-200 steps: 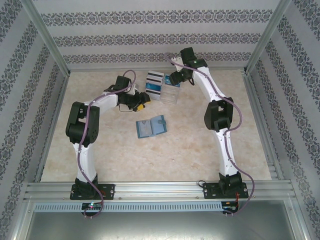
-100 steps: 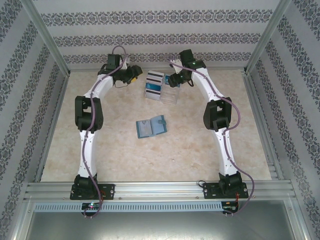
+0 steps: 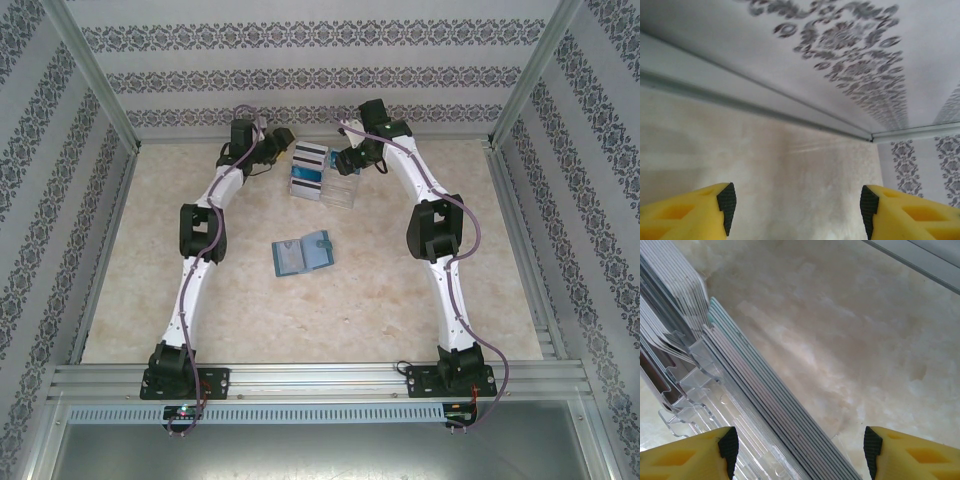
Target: Put the credit cards into the card holder
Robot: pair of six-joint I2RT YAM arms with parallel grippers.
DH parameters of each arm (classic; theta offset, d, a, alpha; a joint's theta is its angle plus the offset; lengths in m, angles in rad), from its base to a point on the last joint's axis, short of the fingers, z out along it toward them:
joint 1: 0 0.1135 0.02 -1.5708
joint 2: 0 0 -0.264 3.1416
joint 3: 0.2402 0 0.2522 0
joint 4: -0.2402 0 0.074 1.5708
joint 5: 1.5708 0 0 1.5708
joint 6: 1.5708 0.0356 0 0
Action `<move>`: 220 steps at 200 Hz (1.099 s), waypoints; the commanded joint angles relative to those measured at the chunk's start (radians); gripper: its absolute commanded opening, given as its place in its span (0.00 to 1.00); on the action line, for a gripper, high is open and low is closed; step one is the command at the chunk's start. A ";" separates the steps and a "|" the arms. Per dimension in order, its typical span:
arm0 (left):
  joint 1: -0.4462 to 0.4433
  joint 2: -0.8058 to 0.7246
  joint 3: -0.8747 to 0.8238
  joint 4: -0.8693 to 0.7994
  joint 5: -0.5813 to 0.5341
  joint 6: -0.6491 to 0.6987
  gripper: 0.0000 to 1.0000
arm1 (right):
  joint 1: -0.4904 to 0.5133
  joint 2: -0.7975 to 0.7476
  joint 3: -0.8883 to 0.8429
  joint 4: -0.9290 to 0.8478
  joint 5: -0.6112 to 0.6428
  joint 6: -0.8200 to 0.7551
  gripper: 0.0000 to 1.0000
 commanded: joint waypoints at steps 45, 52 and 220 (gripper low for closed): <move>-0.068 0.033 0.039 0.193 0.039 -0.160 0.69 | 0.015 -0.017 -0.007 -0.022 -0.010 -0.023 0.69; -0.072 0.031 0.038 0.196 0.056 -0.165 0.68 | 0.014 -0.017 -0.010 -0.020 -0.012 -0.022 0.69; -0.153 -0.237 -0.365 0.202 0.238 -0.028 0.61 | -0.032 -0.302 -0.375 -0.032 -0.068 -0.026 0.67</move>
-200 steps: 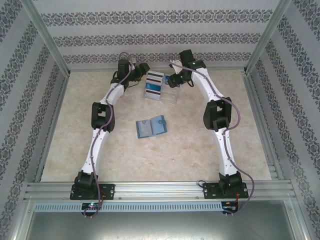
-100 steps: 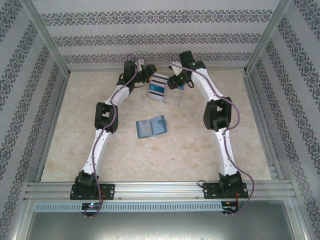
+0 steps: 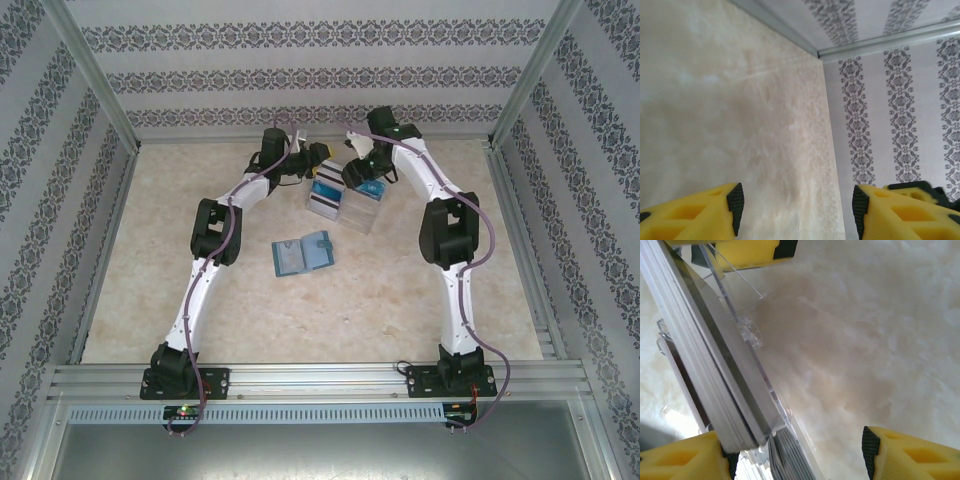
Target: Put the credit cards into the card holder
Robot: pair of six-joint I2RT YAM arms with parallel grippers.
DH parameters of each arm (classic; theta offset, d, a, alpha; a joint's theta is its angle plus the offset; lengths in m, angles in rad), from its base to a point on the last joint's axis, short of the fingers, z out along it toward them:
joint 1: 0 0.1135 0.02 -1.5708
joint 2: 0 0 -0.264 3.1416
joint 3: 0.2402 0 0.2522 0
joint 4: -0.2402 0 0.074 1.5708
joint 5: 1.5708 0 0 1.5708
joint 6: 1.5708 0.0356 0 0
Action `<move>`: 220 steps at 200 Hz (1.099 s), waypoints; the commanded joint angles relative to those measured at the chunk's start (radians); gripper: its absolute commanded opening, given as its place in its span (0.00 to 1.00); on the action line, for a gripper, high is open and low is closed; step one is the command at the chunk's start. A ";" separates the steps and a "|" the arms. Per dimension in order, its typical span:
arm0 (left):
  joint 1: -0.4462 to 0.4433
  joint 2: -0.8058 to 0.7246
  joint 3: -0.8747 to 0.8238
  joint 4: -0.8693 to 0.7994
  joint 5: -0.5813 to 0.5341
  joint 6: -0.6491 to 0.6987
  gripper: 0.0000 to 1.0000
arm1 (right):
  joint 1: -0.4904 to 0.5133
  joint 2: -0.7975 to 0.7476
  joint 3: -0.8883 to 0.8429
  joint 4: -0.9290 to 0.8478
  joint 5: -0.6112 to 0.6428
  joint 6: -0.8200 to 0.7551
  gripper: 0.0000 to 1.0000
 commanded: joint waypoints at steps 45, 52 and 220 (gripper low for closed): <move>0.020 -0.099 -0.030 -0.042 0.014 0.097 0.62 | -0.009 -0.221 -0.275 0.101 0.039 0.013 0.69; 0.023 -0.104 -0.028 -0.049 0.014 0.103 0.62 | -0.013 -0.216 -0.274 0.094 0.045 0.012 0.69; 0.028 -0.367 -0.346 -0.095 -0.004 0.243 0.63 | -0.002 -0.147 -0.182 0.101 0.240 0.010 0.68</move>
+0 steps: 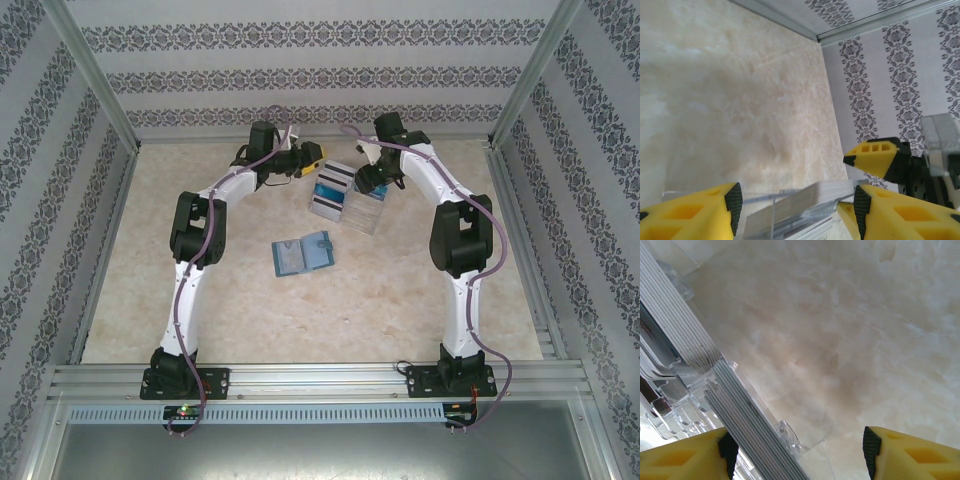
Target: Put the credit cards into the card holder
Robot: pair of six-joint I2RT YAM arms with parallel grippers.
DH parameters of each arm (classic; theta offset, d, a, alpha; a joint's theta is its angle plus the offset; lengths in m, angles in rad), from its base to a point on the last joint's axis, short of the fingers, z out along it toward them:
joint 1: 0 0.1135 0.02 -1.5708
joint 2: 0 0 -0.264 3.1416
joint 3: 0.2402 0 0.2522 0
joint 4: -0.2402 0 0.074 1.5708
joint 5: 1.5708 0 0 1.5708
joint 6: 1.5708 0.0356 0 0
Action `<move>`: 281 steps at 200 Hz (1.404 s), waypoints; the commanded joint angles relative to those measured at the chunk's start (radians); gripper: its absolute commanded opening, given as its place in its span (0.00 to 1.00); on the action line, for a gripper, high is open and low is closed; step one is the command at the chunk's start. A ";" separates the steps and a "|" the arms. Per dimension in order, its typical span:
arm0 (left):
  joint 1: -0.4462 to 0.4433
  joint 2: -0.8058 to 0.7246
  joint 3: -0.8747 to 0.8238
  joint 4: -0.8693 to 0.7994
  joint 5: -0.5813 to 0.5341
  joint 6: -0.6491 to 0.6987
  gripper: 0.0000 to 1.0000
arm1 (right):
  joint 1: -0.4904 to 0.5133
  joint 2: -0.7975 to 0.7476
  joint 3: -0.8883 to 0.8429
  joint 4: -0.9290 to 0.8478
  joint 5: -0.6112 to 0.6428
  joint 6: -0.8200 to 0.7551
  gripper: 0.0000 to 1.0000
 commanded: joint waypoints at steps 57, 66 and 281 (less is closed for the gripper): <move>0.007 -0.100 -0.080 0.035 -0.007 0.043 0.63 | -0.003 -0.046 0.029 0.018 0.059 0.003 0.65; 0.008 -0.103 -0.086 0.040 -0.008 0.040 0.63 | -0.002 -0.051 0.027 0.022 0.057 0.004 0.65; 0.007 -0.122 -0.109 0.072 0.001 0.013 0.63 | -0.012 -0.068 0.066 -0.003 0.014 0.009 0.42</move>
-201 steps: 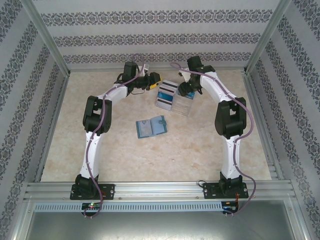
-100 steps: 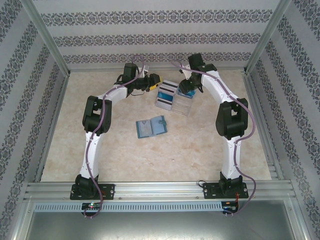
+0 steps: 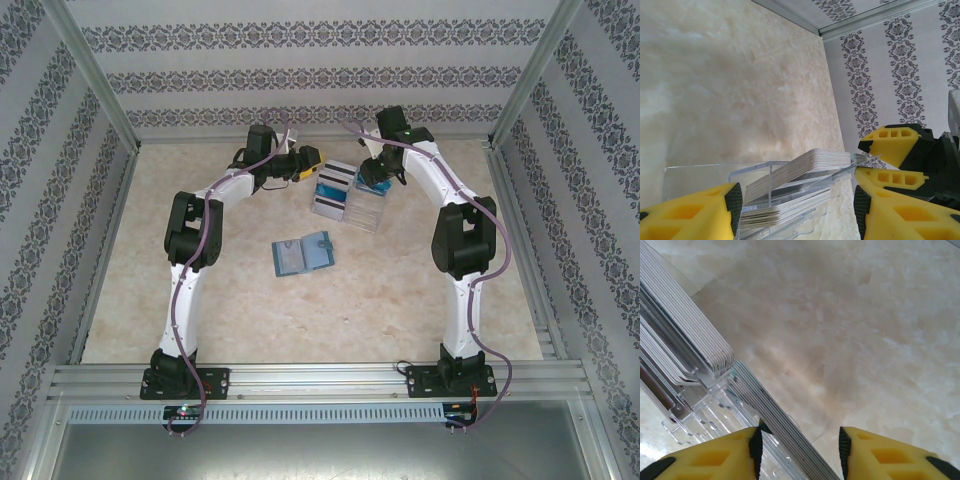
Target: Put the credit cards into the card holder
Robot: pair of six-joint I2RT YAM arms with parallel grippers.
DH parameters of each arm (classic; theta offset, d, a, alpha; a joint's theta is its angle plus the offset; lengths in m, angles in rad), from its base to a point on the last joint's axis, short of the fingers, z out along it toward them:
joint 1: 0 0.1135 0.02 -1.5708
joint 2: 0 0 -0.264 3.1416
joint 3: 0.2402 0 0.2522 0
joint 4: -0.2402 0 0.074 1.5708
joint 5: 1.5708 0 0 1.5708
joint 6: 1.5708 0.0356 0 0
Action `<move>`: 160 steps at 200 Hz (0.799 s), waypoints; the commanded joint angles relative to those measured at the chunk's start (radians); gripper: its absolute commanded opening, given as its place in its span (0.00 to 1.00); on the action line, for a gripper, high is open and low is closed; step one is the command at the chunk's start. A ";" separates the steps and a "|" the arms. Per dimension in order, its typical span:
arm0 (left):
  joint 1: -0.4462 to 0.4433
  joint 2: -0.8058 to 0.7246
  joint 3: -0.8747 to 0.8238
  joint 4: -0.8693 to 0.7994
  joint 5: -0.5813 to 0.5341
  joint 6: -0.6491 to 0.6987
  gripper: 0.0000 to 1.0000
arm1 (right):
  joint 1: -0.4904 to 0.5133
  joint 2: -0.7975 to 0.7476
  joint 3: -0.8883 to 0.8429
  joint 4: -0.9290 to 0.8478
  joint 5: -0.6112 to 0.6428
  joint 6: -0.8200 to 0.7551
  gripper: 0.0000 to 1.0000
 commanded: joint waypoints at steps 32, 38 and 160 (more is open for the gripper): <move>0.007 -0.056 -0.009 0.050 0.004 0.000 0.63 | -0.011 -0.039 0.059 -0.023 -0.003 0.009 0.37; 0.007 -0.056 -0.011 0.052 0.004 0.001 0.63 | -0.012 -0.041 0.061 -0.024 -0.004 0.010 0.36; 0.007 -0.080 -0.047 0.053 0.007 0.004 0.63 | -0.010 -0.067 0.056 -0.059 -0.054 0.005 0.12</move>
